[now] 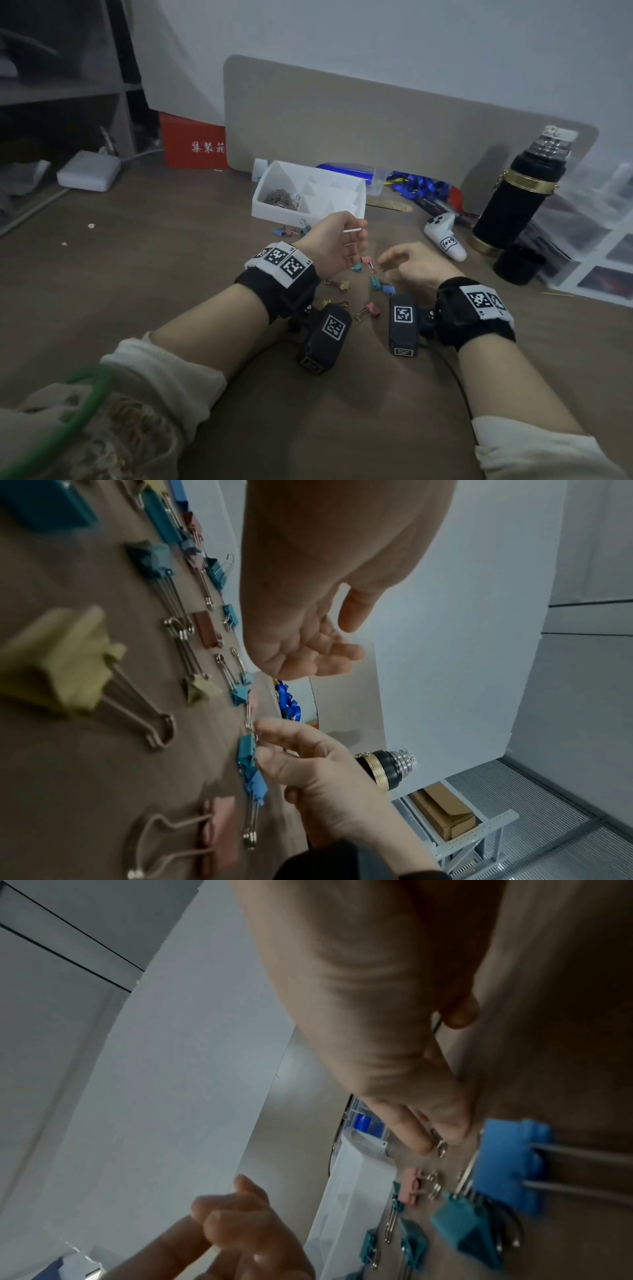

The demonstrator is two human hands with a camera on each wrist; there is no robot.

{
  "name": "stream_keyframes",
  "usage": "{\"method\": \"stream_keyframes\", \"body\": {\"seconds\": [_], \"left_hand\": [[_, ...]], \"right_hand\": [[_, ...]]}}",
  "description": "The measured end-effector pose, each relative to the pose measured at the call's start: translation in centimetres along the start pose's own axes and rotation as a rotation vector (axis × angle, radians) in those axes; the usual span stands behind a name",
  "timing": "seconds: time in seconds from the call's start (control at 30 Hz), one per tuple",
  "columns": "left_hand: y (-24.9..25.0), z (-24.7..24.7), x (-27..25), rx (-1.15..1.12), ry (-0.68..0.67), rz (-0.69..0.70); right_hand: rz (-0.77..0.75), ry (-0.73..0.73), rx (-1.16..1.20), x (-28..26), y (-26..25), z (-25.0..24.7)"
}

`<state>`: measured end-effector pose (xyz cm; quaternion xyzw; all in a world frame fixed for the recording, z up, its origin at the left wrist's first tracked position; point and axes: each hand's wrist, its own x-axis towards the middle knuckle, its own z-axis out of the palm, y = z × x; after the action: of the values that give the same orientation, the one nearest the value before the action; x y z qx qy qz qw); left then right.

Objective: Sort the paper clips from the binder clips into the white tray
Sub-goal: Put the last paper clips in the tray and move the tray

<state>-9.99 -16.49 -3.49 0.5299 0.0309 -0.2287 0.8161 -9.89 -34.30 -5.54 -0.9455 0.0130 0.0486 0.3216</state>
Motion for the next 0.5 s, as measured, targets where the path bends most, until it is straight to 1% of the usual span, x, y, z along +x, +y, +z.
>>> {"method": "stream_keyframes", "body": {"seconds": [0.1, 0.23, 0.4, 0.5], "left_hand": [[-0.05, -0.14, 0.06, -0.012, 0.028, -0.002], [-0.11, -0.13, -0.19, 0.007, 0.037, 0.001], [0.06, -0.56, -0.11, -0.011, 0.059, 0.001], [0.07, -0.73, -0.03, -0.014, 0.069, -0.002]], "right_hand": [[0.007, 0.049, -0.037, 0.19, 0.37, 0.03], [0.017, 0.076, -0.095, 0.05, 0.17, 0.07], [0.054, 0.058, -0.182, 0.21, -0.12, 0.23], [0.039, 0.039, -0.238, 0.19, -0.21, 0.25]]}}
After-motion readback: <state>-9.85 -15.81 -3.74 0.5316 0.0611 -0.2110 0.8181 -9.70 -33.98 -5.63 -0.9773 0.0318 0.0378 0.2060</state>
